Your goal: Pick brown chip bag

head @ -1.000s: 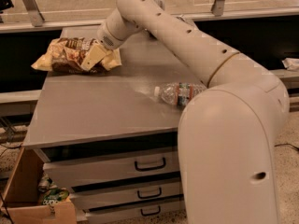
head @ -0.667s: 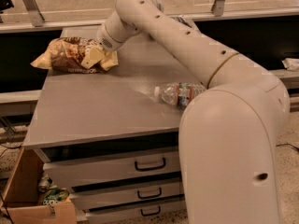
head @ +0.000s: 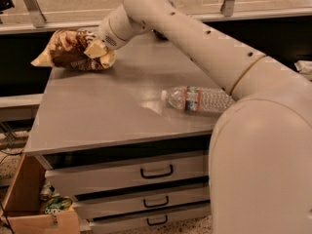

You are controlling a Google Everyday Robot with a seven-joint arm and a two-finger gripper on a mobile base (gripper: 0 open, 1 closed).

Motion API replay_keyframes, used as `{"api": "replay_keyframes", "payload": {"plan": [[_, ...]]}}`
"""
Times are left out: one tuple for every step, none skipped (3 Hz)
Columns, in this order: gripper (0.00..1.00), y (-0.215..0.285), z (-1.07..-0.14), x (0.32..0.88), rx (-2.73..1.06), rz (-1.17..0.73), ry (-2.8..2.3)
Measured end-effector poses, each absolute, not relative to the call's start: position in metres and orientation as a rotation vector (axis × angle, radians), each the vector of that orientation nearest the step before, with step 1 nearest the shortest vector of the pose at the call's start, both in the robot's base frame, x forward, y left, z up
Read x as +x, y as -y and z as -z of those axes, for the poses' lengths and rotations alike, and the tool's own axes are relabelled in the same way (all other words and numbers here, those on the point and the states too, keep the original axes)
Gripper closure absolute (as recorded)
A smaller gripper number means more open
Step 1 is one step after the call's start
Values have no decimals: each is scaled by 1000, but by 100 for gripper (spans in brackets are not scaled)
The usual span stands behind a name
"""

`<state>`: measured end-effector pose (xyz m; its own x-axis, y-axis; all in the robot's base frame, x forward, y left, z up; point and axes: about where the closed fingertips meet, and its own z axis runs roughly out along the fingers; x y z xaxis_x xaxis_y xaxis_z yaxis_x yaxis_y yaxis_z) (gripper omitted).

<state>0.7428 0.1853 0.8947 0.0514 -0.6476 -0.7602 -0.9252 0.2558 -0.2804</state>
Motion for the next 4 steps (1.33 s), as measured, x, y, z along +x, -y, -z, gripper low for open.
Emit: {"api": "replay_keyframes", "payload": {"plan": [[100,-182,-927,731,-1449,-418,-1584],[100,-170,-956,717,-1408,-439,-1507],[100,-154,-977,704,-1351,-499,-1438],[100,-152,-979,702,-1345,-507,-1433]]}}
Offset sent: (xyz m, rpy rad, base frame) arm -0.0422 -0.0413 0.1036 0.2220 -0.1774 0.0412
